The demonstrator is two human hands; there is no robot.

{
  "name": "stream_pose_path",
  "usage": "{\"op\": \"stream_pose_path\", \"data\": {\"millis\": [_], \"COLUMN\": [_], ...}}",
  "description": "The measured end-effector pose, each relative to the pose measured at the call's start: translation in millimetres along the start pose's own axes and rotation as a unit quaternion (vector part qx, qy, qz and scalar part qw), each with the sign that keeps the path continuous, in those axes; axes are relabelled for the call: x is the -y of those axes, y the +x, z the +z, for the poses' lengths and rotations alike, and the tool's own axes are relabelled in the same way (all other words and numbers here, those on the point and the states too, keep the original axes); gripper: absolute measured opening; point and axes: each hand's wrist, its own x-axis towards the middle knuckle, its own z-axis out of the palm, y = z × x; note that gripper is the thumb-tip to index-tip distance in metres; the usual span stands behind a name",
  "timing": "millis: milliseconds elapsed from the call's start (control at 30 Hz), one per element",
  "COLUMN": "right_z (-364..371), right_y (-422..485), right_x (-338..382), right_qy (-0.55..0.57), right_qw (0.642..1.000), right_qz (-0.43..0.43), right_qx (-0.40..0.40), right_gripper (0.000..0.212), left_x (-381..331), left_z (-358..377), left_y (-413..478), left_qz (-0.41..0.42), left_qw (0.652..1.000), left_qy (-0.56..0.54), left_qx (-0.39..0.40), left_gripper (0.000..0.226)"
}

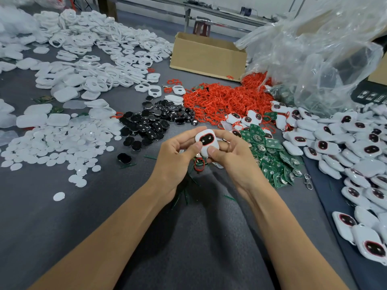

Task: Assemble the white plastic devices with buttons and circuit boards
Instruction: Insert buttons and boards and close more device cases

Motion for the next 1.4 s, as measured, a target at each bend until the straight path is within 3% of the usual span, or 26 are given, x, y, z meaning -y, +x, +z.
{"op": "stream_pose_path", "data": {"millis": [233,433,533,767,900,1100,1233,1400], "right_z": [1,4,0,-7,-15,-12,-4,11], "right_y": [0,-1,-2,-3,-1,0,0,0], "right_x": [1,2,6,8,10,4,-3,-9], "right_qy": [0.037,-0.120,-0.085,0.066,0.153,0.113,0.135,-0.012], "right_qw": [0.999,0.982,0.981,0.993,0.986,0.991,0.989,0.997], "right_qz": [-0.006,-0.141,-0.168,-0.101,-0.034,-0.055,-0.056,-0.077], "right_qx": [-0.008,-0.037,-0.048,-0.003,0.052,0.037,0.011,-0.025], "right_gripper": [0.030,0.017,0.015,0.022,0.010,0.007,0.011,0.014], "left_x": [0,0,-2,-6,-8,-6,-6,-6], "left_z": [0,-1,0,-2,-3,-4,-3,-1], "left_y": [-1,0,-2,-3,-3,-6,-5,-1], "left_qz": [-0.009,0.074,0.091,0.050,0.021,0.002,-0.014,-0.036], "left_qw": [1.000,0.993,0.990,0.995,0.993,0.992,0.992,0.981], "left_qy": [-0.027,0.046,0.063,-0.081,-0.114,-0.128,-0.116,-0.150], "left_qx": [0.009,-0.082,-0.085,-0.035,0.004,-0.020,-0.048,-0.119], "left_gripper": [0.023,0.023,0.020,0.021,0.023,0.009,0.016,0.006]}}
